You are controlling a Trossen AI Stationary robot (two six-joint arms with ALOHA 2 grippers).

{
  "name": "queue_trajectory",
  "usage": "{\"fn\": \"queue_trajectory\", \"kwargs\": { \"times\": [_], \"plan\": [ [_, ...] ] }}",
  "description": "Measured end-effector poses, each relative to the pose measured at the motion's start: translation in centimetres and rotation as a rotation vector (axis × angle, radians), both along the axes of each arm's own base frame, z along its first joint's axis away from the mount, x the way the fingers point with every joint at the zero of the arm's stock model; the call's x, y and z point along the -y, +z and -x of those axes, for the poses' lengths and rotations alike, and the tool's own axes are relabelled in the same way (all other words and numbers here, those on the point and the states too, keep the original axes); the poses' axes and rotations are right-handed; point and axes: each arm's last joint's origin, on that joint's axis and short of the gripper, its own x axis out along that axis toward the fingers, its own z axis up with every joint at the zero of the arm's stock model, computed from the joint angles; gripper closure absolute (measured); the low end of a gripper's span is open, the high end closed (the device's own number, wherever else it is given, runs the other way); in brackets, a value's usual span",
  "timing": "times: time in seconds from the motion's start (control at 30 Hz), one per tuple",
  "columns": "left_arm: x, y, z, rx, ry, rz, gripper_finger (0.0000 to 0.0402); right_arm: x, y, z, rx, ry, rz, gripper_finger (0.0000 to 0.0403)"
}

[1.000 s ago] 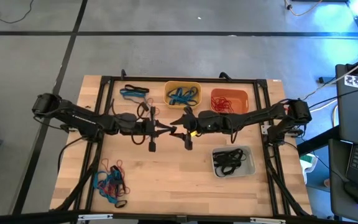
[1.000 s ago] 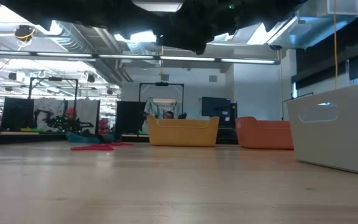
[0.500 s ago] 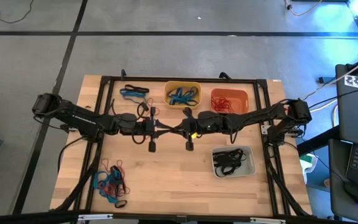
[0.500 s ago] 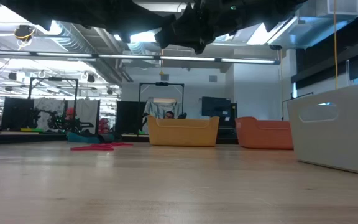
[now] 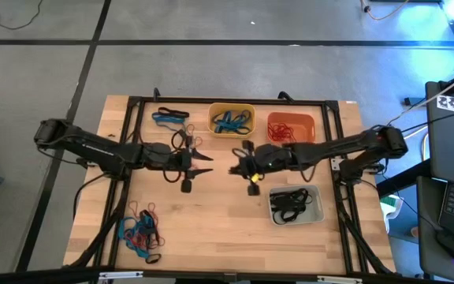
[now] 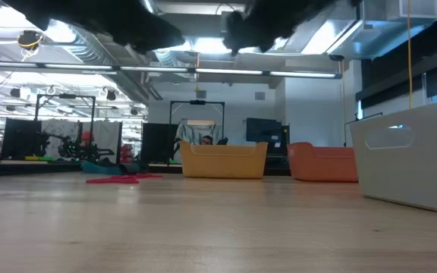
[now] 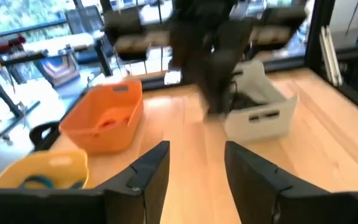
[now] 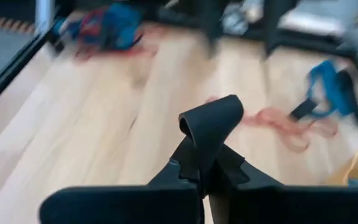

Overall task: Sort rubber bands into baskets
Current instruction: Put the black rubber band into the white bin

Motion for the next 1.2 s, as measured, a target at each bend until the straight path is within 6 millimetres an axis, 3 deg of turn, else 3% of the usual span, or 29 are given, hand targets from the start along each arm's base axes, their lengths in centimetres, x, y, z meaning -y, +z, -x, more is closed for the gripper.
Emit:
{"fn": "queue_trajectory", "kwargs": {
  "times": [0.2,0.67,0.8,1.07,1.2],
  "plan": [
    [-0.1,0.2,1.0,-0.053,0.002,-0.003,0.0247,-1.8,1.2,3.0,-0.184,0.008,-0.055,0.0389],
    [-0.6,0.2,1.0,-0.050,0.028,0.021,0.0246,-5.5,-1.8,8.6,-0.751,-0.192,-0.189,0.0382],
    [-0.6,0.2,1.0,-0.047,0.036,0.045,0.0246,-6.4,-2.6,9.3,-0.783,-0.197,-0.146,0.0380],
    [-0.6,0.2,1.0,-0.042,0.040,0.047,0.0246,-6.2,-4.7,10.2,-0.880,-0.277,-0.230,0.0377],
    [-0.6,0.2,1.0,-0.043,0.040,0.046,0.0246,-6.0,-5.6,10.6,-0.906,-0.316,-0.236,0.0341]
  ]
}}
